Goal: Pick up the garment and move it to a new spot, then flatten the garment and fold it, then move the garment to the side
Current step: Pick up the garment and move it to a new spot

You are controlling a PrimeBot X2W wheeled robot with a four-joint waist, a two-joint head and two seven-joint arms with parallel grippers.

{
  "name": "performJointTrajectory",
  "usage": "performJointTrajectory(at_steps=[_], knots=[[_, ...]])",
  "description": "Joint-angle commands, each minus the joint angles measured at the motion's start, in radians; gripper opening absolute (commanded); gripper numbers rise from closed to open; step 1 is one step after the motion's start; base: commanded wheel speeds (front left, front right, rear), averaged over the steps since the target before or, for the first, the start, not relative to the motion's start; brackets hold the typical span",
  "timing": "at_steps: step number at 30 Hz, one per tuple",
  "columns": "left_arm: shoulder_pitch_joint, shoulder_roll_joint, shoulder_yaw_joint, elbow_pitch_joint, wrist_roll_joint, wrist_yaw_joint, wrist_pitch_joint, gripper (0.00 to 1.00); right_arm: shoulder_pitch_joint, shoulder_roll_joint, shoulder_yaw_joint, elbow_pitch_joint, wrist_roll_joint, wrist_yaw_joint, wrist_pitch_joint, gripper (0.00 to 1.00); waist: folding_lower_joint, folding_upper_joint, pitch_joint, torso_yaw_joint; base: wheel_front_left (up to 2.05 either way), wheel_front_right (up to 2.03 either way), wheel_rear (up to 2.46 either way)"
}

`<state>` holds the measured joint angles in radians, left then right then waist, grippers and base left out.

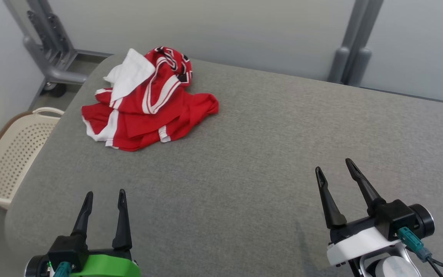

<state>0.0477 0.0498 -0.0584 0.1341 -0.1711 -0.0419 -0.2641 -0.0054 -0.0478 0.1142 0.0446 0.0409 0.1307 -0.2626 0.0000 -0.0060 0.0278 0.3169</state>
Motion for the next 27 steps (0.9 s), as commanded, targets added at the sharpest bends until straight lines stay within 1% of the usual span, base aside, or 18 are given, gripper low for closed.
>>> performJointTrajectory(at_steps=[1,7,14,19,23,27], knots=[[-0.009,0.001,0.002,-0.006,-0.005,0.008,-0.001,1.0,-0.007,-0.005,0.002,0.001,-0.007,0.0,-0.003,1.0,0.0,0.006,0.026,0.106,0.0,0.0,0.0],[-0.009,0.001,-0.004,-0.014,-0.015,0.015,-0.001,1.0,-0.018,-0.005,0.006,0.003,-0.017,0.0,-0.003,1.0,0.0,0.006,0.035,0.165,0.0,0.0,0.0],[-0.004,0.001,-0.004,-0.017,-0.02,0.02,-0.001,1.0,-0.011,-0.005,0.002,0.001,-0.021,0.0,-0.003,1.0,0.0,0.006,0.036,0.189,0.0,0.0,0.0],[0.004,0.001,0.006,-0.019,-0.021,0.022,-0.001,1.0,-0.006,-0.005,0.001,0.004,-0.015,0.0,-0.003,1.0,0.0,0.006,0.032,0.187,0.0,0.0,0.0],[-0.012,0.002,0.036,-0.02,-0.018,0.011,-0.001,1.0,-0.01,-0.005,-0.006,-0.001,-0.01,0.0,-0.003,1.0,0.0,0.006,0.038,0.172,0.0,0.0,0.0],[-0.065,0.029,0.084,-0.029,-0.019,-0.006,-0.001,1.0,-0.026,-0.005,-0.009,-0.01,-0.014,0.0,-0.003,1.0,0.0,0.006,0.057,0.138,0.0,0.0,0.0]])
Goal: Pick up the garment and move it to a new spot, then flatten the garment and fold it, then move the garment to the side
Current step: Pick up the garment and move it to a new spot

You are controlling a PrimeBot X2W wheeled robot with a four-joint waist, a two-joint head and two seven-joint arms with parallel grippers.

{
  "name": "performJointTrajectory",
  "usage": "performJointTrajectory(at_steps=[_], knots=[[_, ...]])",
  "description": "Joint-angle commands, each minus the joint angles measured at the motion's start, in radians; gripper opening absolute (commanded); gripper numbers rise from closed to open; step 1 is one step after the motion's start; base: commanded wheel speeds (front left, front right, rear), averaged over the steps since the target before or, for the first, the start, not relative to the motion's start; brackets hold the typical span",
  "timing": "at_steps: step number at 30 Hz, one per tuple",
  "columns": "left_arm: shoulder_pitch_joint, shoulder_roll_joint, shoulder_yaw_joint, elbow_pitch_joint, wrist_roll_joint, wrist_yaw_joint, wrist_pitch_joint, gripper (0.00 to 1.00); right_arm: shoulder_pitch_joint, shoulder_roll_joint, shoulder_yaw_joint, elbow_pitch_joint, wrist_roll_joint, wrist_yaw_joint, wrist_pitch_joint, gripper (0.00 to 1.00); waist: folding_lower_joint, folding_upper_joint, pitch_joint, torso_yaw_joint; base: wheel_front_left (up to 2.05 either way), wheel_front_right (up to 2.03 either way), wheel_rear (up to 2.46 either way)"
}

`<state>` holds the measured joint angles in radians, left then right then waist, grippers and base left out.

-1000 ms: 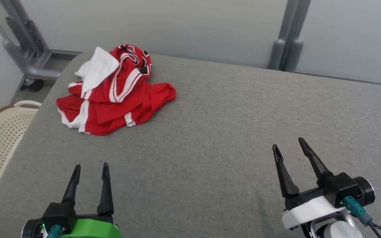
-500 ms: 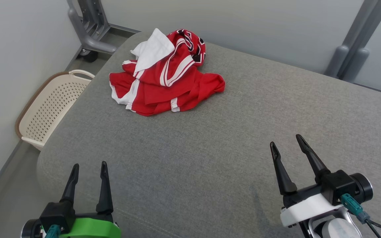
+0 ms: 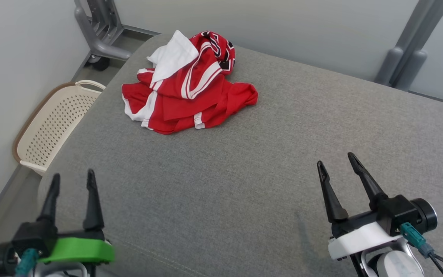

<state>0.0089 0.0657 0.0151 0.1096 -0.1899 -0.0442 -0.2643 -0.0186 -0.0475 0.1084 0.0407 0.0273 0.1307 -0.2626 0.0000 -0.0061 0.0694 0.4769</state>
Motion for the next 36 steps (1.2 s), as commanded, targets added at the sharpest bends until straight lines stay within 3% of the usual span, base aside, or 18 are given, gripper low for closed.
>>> performJointTrajectory(at_steps=[1,7,14,21,29,36], knots=[[-0.045,0.024,0.022,-0.005,-0.001,-0.01,0.0,1.0,-0.017,-0.005,-0.003,-0.01,-0.003,0.0,-0.003,1.0,0.0,0.0061,0.023,-0.034,0.0,0.0,0.0],[-0.187,0.114,0.055,0.023,-0.003,-0.035,0.018,1.0,-0.04,-0.005,-0.01,-0.019,-0.01,0.0,-0.003,1.0,0.0,0.0061,0.075,-0.104,0.0,0.0,0.0],[-0.413,0.248,0.066,0.075,-0.036,-0.063,0.155,1.0,-0.09,-0.005,-0.018,-0.031,-0.045,0.0,-0.003,1.0,0.0,0.0061,0.186,-0.213,0.0,0.0,0.0],[-0.619,0.337,0.074,0.171,-0.125,-0.078,0.277,1.0,-0.157,-0.005,-0.016,-0.051,-0.072,0.0,-0.003,1.0,0.0,0.0061,0.301,-0.306,0.0,0.0,0.0],[-0.764,0.426,0.0,0.323,-0.214,-0.085,0.396,1.0,-0.214,-0.005,-0.001,-0.069,-0.088,0.0,-0.003,1.0,0.0,0.0061,0.404,-0.375,0.0,0.0,0.0],[-0.848,0.482,-0.094,0.43,-0.28,-0.086,0.393,1.0,-0.244,-0.005,0.016,-0.082,-0.098,0.0,-0.003,1.0,0.0,0.0061,0.461,-0.417,0.0,0.0,0.0]])
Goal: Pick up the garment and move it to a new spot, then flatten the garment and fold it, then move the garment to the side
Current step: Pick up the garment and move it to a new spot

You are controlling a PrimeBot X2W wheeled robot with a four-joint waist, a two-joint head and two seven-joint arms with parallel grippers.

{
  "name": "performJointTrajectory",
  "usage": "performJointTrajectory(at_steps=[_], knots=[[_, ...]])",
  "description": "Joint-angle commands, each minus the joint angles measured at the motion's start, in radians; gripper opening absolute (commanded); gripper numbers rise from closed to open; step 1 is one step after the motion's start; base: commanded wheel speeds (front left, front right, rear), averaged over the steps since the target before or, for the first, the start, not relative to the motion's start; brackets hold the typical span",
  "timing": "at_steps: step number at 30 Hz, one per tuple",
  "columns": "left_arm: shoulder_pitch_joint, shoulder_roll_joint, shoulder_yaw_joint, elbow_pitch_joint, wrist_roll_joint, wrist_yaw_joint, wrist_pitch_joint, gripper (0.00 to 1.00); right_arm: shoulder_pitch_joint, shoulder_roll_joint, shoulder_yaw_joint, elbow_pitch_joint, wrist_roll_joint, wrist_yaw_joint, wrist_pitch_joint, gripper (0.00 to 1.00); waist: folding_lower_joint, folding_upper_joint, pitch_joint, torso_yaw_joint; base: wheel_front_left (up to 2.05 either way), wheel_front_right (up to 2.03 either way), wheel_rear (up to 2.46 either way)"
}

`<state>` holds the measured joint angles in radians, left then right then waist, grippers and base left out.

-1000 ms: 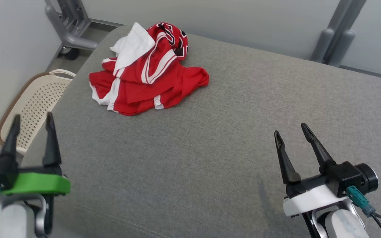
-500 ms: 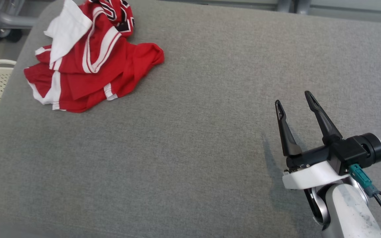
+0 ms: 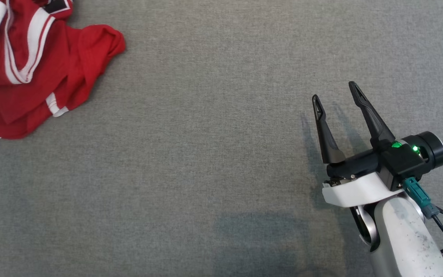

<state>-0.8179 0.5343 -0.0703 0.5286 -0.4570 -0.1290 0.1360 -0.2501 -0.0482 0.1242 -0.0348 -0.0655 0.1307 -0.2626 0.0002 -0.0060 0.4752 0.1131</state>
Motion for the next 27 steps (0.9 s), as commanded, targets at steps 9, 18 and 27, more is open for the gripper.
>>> performJointTrajectory(at_steps=[9,18,27], knots=[[-0.068,0.026,-0.058,0.102,-0.046,-0.001,-0.055,1.0,-0.019,-0.004,0.007,-0.025,-0.003,0.0,-0.003,1.0,-0.0002,0.006,0.085,-0.081,0.0,0.0,0.0],[-0.094,0.018,-0.086,0.17,-0.084,-0.001,-0.087,1.0,-0.013,-0.004,0.008,-0.04,0.0,0.0,-0.003,1.0,-0.0002,0.006,0.098,-0.1,0.0,0.0,0.0],[-0.122,0.036,-0.119,0.247,-0.071,0.017,-0.08,0.71,-0.017,-0.004,0.013,-0.043,-0.001,0.0,-0.003,1.0,-0.0002,0.006,0.107,-0.116,0.0,0.0,0.0]])
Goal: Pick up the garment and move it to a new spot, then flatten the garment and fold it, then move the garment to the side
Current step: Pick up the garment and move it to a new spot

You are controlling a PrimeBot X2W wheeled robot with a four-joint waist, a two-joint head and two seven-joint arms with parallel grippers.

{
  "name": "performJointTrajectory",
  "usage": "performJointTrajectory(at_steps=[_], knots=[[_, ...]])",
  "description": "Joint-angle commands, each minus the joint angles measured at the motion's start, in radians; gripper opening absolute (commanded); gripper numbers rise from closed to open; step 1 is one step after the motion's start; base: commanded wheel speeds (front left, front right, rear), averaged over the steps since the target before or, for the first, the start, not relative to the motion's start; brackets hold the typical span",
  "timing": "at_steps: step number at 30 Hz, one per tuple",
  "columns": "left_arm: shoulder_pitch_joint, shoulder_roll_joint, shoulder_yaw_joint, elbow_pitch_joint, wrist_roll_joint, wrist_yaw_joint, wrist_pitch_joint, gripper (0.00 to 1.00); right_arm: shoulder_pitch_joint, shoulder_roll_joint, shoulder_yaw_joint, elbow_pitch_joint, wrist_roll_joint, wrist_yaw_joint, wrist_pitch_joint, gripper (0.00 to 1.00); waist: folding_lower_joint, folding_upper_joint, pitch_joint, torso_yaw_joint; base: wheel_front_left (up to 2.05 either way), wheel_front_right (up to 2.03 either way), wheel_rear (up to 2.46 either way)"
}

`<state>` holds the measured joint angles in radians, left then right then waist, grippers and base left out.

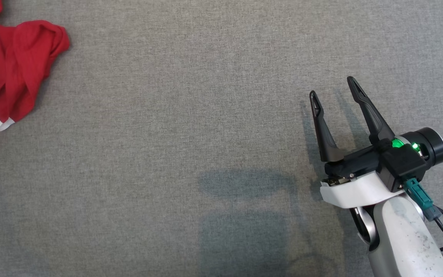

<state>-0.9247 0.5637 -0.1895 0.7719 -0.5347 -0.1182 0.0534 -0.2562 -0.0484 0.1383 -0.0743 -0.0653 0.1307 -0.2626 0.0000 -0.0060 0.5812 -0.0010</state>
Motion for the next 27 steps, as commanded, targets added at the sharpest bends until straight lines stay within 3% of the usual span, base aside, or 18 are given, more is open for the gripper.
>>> performJointTrajectory(at_steps=[1,2,3,17,27], knots=[[-0.018,0.006,-0.001,0.012,0.009,0.01,0.0,0.4,-0.011,-0.004,-0.002,-0.004,-0.001,0.0,-0.003,1.0,0.0,0.006,0.001,-0.002,0.0,0.0,0.0],[-0.02,0.006,-0.003,0.02,0.011,0.013,-0.004,0.08,-0.011,-0.004,-0.003,-0.003,-0.001,0.0,-0.003,1.0,0.0,0.006,0.0,-0.002,0.0,0.0,0.0],[-0.021,0.004,-0.004,0.027,0.012,0.013,-0.01,0.0,-0.011,-0.004,-0.004,-0.001,-0.001,0.0,-0.003,1.0,0.0,0.006,-0.002,-0.001,0.0,0.0,0.0],[-0.035,-0.01,-0.006,0.044,-0.006,0.008,-0.128,0.0,0.004,-0.004,-0.001,0.024,0.024,0.0,-0.003,1.0,0.0,0.006,-0.094,0.022,0.0,0.0,0.0],[-0.061,-0.031,-0.04,-0.035,-0.039,-0.007,-0.134,0.0,0.037,-0.004,-0.006,0.047,0.049,0.0,-0.003,1.0,0.0,0.006,-0.208,0.022,0.0,0.0,0.0]])
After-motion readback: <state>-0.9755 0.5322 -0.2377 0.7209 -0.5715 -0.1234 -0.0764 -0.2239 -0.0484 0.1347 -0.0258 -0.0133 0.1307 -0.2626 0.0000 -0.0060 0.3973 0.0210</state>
